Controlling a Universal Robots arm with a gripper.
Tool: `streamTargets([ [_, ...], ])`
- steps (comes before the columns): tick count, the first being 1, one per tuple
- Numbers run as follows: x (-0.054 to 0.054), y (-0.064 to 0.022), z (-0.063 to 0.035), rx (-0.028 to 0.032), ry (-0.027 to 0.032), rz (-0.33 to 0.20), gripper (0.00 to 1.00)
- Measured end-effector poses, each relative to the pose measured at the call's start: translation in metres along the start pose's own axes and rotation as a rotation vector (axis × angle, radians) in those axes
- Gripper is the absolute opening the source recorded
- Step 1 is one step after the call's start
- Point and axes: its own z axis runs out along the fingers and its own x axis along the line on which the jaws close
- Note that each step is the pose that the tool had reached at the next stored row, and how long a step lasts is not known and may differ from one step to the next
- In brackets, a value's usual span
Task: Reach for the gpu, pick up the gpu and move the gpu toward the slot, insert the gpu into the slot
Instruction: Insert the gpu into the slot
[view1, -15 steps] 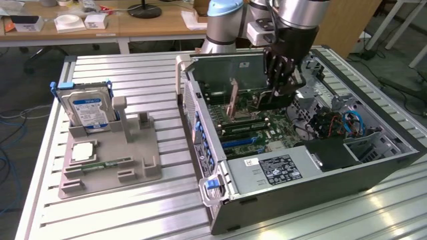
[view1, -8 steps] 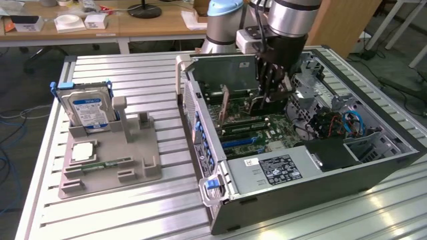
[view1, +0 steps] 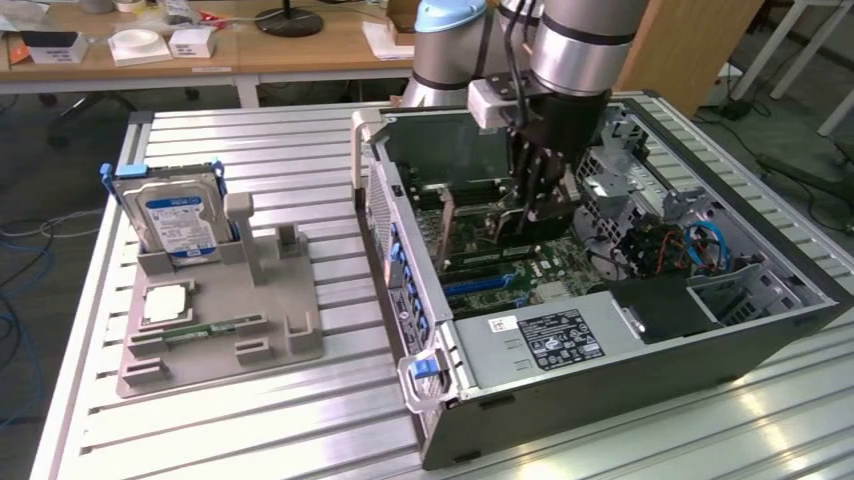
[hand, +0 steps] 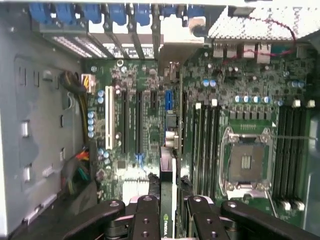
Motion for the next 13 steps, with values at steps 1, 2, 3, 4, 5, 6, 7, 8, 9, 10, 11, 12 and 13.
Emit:
streamTargets([
  [1, 0.0, 0.0031, 0.0017, 0.0, 0.0, 0.0, 0.26],
  [2, 0.0, 0.0047, 0.0034, -0.0001, 0.0, 0.0, 0.26],
  [3, 0.0, 0.0053, 0.0052, -0.0001, 0.0, 0.0, 0.26],
  [4, 0.0, 0.0053, 0.007, -0.0001, 0.0001, 0.0, 0.26],
  [5, 0.0, 0.0054, 0.0088, -0.0001, 0.0, 0.0, 0.26],
  [6, 0.0, 0.0054, 0.0108, -0.0001, 0.0, 0.0, 0.26],
  [7, 0.0, 0.0056, 0.0126, -0.0001, 0.0, 0.0, 0.26],
  [8, 0.0, 0.0057, 0.0143, -0.0001, 0.0001, 0.0, 0.26],
  [9, 0.0, 0.0058, 0.0161, -0.0001, 0.0001, 0.0, 0.26],
  [10, 0.0, 0.0059, 0.0179, 0.0, 0.0, 0.0, 0.26],
  [11, 0.001, 0.006, 0.0197, -0.0001, 0.0001, 0.0, 0.26],
  [12, 0.001, 0.0061, 0.0215, -0.0001, 0.0001, 0.0, 0.26],
  [13, 0.0, 0.0063, 0.0234, -0.0001, 0.0, 0.0, 0.26],
])
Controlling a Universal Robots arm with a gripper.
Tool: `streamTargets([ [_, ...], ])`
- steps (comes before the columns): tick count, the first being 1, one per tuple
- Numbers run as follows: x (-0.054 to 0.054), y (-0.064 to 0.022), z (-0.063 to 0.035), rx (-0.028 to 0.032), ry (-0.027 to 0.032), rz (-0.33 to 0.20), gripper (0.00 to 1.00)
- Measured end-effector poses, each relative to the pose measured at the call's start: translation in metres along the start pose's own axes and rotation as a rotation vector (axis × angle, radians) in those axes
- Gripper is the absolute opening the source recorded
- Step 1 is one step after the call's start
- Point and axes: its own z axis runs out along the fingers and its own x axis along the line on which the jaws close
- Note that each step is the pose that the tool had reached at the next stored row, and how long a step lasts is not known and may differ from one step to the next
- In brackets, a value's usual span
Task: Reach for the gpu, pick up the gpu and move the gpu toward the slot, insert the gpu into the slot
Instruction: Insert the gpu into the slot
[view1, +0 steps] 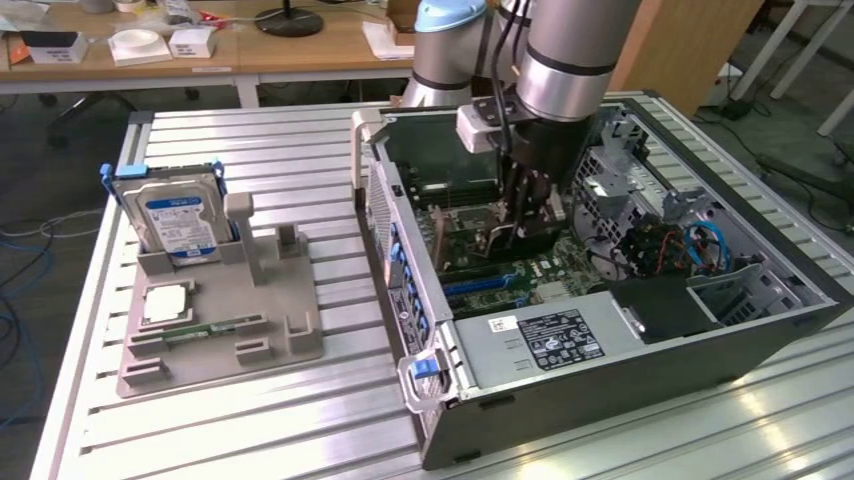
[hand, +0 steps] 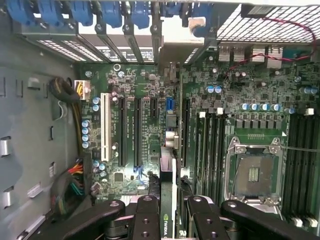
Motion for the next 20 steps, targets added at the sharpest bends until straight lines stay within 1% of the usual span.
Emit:
streamTargets([
  [3, 0.0, 0.0025, 0.0053, 0.0, 0.0, 0.0, 0.26],
  [6, 0.0, 0.0084, 0.0106, 0.0, 0.0, 0.0, 0.26],
  [12, 0.0, 0.0107, 0.0213, 0.0, 0.0001, 0.0, 0.26],
  [15, 0.0, 0.0166, 0.0262, 0.0, 0.0, 0.0, 0.26],
  [20, 0.0, 0.017, 0.0279, 0.0, 0.0, 0.0, 0.26],
])
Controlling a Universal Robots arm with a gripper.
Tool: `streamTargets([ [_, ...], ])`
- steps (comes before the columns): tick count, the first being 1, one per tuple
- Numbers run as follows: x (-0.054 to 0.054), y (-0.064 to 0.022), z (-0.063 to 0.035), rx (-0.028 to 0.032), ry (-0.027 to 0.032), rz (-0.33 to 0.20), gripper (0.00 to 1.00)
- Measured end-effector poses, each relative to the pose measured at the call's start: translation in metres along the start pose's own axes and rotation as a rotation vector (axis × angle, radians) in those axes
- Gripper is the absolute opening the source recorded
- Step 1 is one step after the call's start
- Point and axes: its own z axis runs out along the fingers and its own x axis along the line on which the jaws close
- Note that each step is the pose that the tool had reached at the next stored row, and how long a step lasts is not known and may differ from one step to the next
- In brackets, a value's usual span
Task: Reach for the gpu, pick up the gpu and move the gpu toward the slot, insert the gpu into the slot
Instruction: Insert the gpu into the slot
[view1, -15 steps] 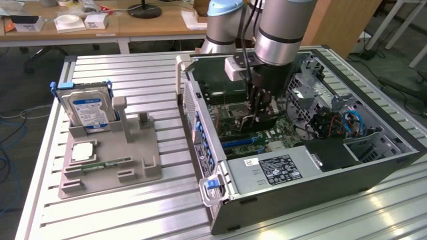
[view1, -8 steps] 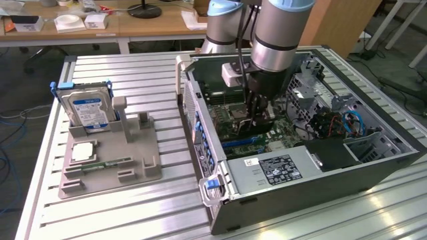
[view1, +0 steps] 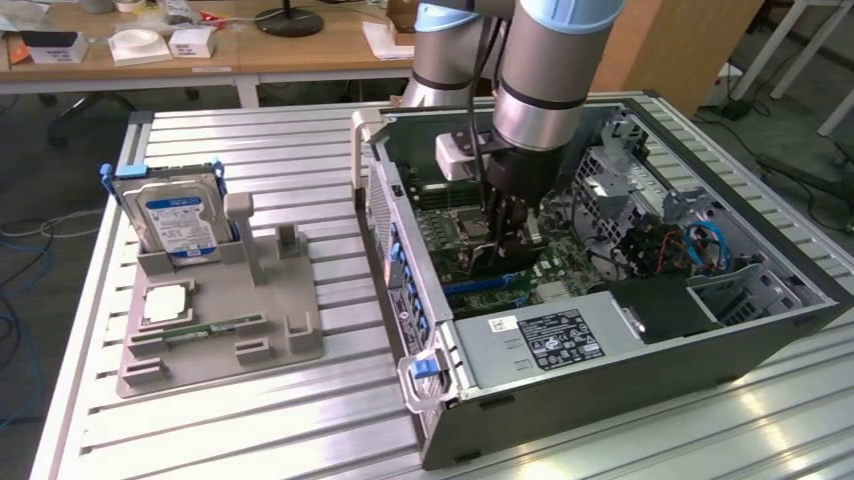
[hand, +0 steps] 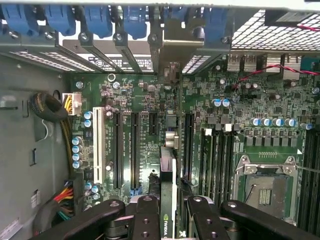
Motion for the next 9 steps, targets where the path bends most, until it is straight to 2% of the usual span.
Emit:
streamTargets([
  [9, 0.0, 0.0039, 0.0026, -0.0001, 0.0001, 0.0, 0.26],
])
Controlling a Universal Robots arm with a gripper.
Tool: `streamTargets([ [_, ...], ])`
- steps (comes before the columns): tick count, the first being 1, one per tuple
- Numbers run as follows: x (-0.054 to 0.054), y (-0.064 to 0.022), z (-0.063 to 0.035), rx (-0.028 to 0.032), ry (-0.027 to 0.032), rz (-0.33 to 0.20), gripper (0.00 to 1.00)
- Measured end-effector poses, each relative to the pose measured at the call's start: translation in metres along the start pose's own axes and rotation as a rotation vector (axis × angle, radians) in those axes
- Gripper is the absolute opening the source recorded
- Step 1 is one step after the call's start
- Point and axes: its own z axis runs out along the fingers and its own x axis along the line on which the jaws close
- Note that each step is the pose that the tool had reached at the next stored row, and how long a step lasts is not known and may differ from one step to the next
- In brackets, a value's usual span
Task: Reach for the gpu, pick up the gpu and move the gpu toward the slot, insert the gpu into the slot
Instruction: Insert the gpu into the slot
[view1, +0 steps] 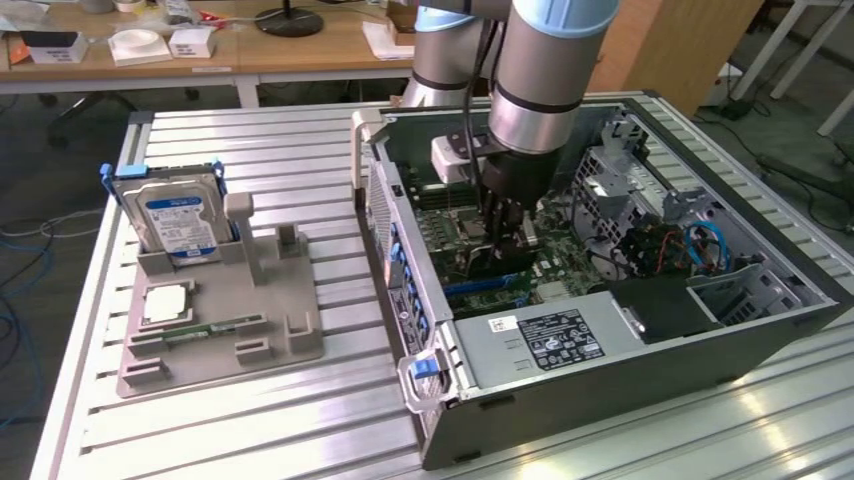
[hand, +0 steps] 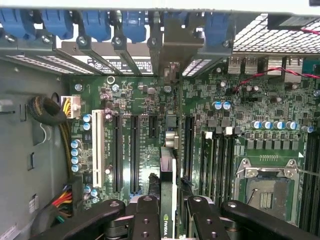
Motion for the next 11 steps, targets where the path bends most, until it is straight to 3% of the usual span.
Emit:
streamTargets([
  [11, 0.0, 0.0017, 0.0055, 0.0013, -0.0003, 0.0, 0.26],
])
